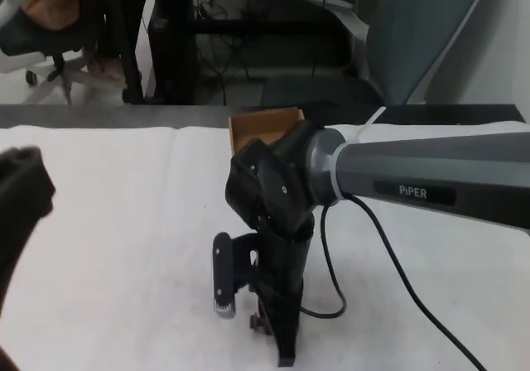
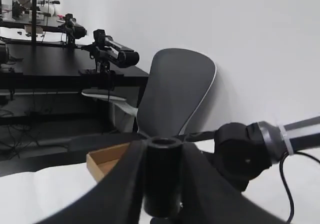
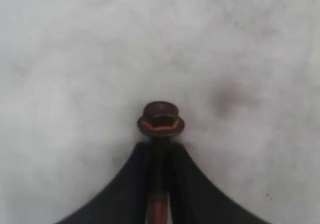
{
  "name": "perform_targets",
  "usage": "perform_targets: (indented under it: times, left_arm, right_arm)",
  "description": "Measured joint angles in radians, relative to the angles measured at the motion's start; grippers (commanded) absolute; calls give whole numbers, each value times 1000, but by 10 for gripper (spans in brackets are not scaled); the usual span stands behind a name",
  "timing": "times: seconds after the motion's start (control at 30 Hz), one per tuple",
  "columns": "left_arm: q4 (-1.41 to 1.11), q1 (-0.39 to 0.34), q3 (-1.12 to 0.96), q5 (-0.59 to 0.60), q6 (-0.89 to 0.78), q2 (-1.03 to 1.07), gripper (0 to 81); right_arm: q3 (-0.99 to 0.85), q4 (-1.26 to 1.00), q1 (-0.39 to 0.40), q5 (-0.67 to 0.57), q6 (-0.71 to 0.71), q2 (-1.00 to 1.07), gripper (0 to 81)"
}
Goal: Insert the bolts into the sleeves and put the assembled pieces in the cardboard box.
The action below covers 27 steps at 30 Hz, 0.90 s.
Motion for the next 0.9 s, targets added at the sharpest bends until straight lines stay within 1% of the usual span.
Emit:
perform_targets:
  times: [0.13, 0.23, 0.33, 0.4, 0.57, 0.73, 0.9]
  left_arm:
    - [49, 0, 3, 0, 41, 0, 18]
    - [26, 0, 33, 22, 60, 0, 18]
    - [-48, 0, 104, 77, 58, 12, 18]
    - [-96, 0, 164, 106, 53, 32, 18]
    - [-245, 0, 296, 129, 49, 90, 18]
    - [-456, 0, 379, 142, 19, 189, 18]
    - [-662, 0, 397, 176, 6, 350, 18]
  right_arm:
    - [0, -32, -6, -46, 87, -14, 6]
    - [8, -69, -22, -107, 155, -68, 6]
    - [9, -121, -45, -159, 227, -164, 6]
    - [9, -161, -55, -171, 264, -247, 6]
    - [43, -296, -57, -180, 348, -445, 6]
    - [267, -609, -54, -185, 523, -642, 6]
    - [569, -1059, -25, -183, 743, -804, 6]
